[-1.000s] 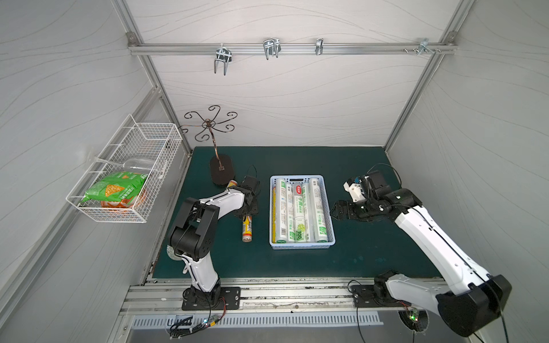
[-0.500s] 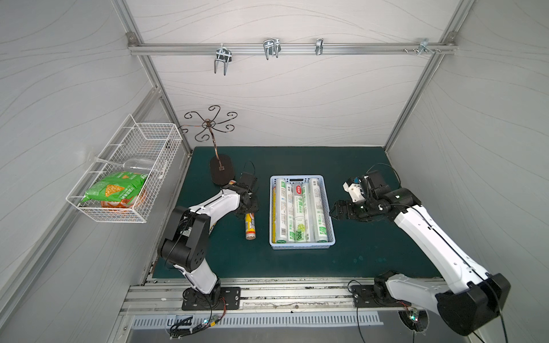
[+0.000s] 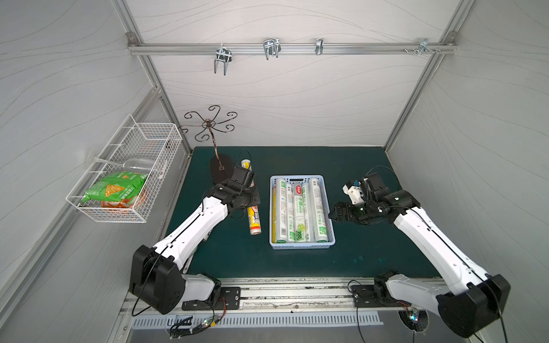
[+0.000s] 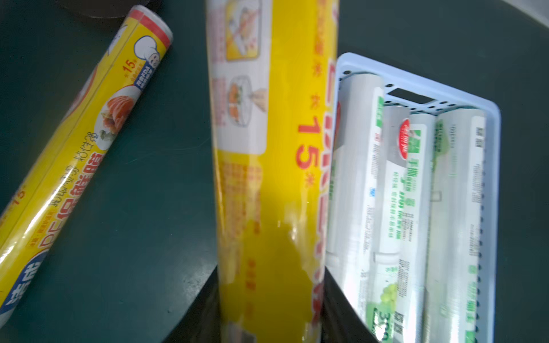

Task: Put the plastic wrap into the basket
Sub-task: Pick up the plastic wrap from the center of the board, then place the plastic wrap in the basket.

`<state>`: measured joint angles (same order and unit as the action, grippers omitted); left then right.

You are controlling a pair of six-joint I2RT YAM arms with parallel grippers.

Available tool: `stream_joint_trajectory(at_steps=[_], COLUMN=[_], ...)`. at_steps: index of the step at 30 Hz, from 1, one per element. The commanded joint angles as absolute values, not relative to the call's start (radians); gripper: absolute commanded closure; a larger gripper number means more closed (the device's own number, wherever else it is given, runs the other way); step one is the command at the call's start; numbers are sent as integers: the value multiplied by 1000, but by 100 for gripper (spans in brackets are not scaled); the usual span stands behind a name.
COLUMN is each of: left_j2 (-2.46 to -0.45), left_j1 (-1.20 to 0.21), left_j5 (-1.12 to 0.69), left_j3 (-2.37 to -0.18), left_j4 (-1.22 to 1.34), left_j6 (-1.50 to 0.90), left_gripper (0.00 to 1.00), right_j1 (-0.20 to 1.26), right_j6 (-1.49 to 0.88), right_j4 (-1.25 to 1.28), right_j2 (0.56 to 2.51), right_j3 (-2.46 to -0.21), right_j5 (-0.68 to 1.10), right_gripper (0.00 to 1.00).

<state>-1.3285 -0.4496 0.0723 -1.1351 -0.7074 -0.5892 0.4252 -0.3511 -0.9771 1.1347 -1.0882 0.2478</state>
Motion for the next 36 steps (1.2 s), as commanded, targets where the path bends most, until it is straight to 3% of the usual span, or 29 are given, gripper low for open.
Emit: stream_joint_trajectory(at_steps=[1, 17, 36], left_j2=[-1305, -1465, -1651], left_j1=[-514, -812, -871], left_j5=[90, 196, 154], left_j3=[-1198, -1290, -1302], left_j4=[-690, -536, -423], left_j6=[-652, -774, -841], left_gripper=[70, 67, 64], right_j1=[420, 419, 377], right_j6=[-362, -352, -355], right_j4=[-974, -1003, -992], right_j2=[1109, 1086, 969], right_j3=[-1079, -1066, -1058], right_j5=[257, 188, 72], right_gripper=[1, 1, 1])
